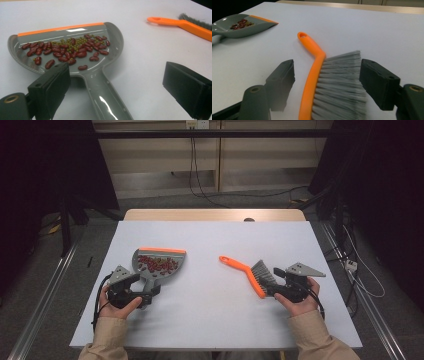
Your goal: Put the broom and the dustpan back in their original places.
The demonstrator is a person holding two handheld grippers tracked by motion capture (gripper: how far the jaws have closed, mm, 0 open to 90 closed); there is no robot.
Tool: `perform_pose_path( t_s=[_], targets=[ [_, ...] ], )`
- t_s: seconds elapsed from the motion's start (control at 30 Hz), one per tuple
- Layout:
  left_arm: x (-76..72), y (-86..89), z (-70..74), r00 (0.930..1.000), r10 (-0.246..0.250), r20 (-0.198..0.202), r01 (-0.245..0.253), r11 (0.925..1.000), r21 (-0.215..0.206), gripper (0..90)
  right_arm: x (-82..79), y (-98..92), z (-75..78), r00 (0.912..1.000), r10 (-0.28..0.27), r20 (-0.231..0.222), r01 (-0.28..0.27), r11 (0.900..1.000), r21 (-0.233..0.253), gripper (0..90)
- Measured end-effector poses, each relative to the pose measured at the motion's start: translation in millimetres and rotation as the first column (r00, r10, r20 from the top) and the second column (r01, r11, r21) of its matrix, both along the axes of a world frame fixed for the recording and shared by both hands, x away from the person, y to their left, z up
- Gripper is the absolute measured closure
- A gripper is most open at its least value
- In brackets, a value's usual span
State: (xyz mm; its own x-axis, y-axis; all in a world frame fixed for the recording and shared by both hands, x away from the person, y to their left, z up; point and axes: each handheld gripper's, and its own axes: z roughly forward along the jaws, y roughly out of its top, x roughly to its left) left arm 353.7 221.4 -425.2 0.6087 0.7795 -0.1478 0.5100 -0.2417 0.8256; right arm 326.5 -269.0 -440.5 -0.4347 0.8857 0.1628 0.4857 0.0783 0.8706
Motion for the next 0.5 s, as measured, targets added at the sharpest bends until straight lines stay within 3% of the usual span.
perform_pose_path(
  t_s=[0.27,0.37,0.5],
  targets=[
    [1.8,4.2,-2.5,1.0,-0.007,0.001,0.007,0.9999,-0.01,7.4,-10.3,-6.8,-5.3,0.9973,0.073,0.002,-0.073,0.997,-0.028,21.5],
    [1.3,4.0,-2.6,0.9999,-0.013,0.004,0.013,0.9999,-0.006,7.4,-12.5,-7.0,-6.6,0.9966,0.081,0.013,-0.08,0.994,-0.07,19.6],
    [0.4,4.3,-3.2,0.9998,-0.021,0.001,0.021,0.9998,0.0,7.4,-12.9,-8.2,-6.3,0.9961,0.086,0.02,-0.085,0.994,-0.072,19.1]
  ],
)
